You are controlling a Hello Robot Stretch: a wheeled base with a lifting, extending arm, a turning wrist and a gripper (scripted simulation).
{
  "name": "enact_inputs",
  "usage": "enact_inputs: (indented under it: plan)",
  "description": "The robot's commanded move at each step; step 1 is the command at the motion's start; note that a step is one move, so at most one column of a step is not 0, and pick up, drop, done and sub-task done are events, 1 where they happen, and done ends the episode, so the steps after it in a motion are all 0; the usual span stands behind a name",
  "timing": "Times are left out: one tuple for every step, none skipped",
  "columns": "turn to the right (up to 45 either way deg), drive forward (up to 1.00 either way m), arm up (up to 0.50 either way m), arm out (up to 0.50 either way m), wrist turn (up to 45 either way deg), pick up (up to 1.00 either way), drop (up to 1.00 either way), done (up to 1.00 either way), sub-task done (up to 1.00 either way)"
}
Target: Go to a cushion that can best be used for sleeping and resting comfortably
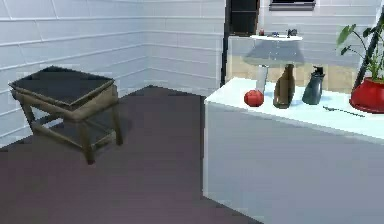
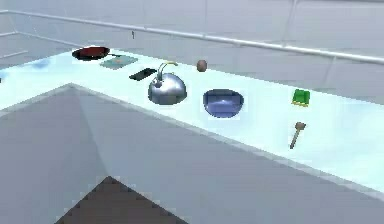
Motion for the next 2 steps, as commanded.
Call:
enact_inputs:
  plan:
    - [-15.0,0.00,0.00,0.00,0.0,0.00,0.00,0.00,0.00]
    - [-3.0,0.00,0.00,0.00,0.0,0.00,0.00,0.00,0.00]
